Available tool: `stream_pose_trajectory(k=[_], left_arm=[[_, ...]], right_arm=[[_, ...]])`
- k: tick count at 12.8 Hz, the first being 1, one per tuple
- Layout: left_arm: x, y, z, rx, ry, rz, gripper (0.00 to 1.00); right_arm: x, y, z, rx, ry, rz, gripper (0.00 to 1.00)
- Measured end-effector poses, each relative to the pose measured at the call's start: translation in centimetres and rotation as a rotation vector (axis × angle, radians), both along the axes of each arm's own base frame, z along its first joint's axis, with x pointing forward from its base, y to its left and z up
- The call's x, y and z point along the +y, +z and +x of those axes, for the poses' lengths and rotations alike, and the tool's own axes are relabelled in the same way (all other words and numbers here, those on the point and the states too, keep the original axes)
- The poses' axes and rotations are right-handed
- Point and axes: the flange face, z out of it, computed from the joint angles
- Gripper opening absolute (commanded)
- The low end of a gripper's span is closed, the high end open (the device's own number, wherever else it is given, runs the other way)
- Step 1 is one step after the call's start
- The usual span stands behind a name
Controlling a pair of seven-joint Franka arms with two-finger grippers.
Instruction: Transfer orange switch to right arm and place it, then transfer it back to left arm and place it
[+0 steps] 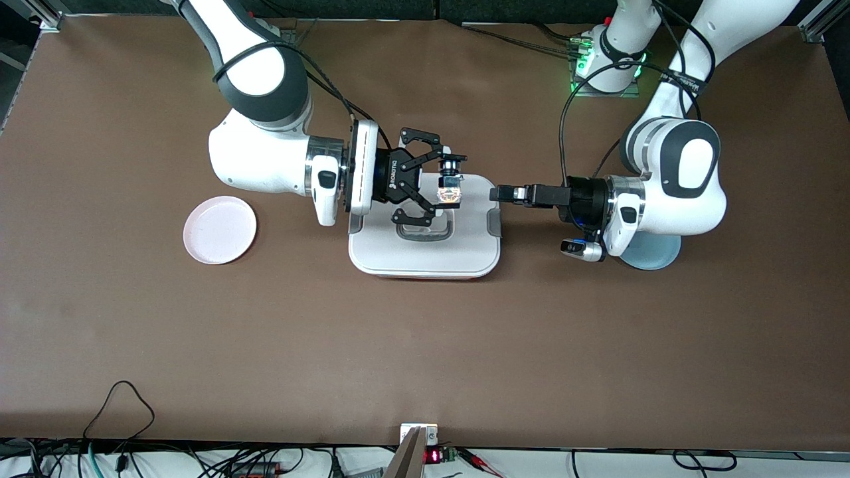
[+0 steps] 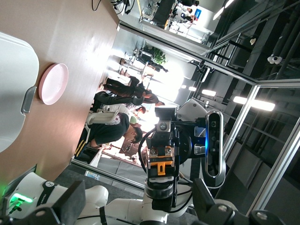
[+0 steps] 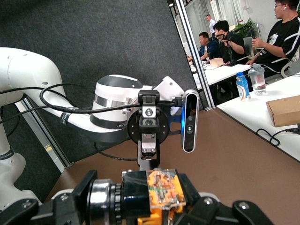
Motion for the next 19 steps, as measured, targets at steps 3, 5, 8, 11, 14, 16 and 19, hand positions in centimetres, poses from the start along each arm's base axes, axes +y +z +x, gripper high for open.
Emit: stream_pose_trajectory(k=[3, 5, 8, 11, 14, 16, 19], left_arm=[[-1.6, 0.0, -0.3, 0.015, 0.025, 0.009, 1.00], [-3.5, 0.4, -0.7, 0.044, 0.063, 0.006, 1.00], [-4.8, 0.8, -1.0, 0.084, 0.081, 0.014, 1.00], [-4.4, 1.0, -0.5, 0.125, 0.111, 0.030, 0.99], [-4.9, 1.6, -0.5, 0.153, 0.136, 0.049, 0.88], [-5.7, 1.8, -0.8, 0.158, 0.137, 0.058, 0.74], [-5.9, 1.8, -0.9, 0.158, 0.136, 0.061, 0.61]], right_arm=[[0.0, 0.1, 0.1, 0.000, -0.002, 0.004, 0.29], [0.4, -0.1, 0.1, 0.002, 0.002, 0.007, 0.29], [1.0, -0.6, -0.1, 0.009, 0.010, 0.006, 0.29], [1.1, -1.0, -0.1, 0.011, -0.002, -0.002, 0.29], [1.3, -1.0, -0.2, 0.010, -0.005, -0.004, 0.29], [1.3, -1.0, -0.2, 0.010, -0.006, -0.005, 0.29], [1.3, -1.1, -0.2, 0.010, -0.008, -0.006, 0.29]])
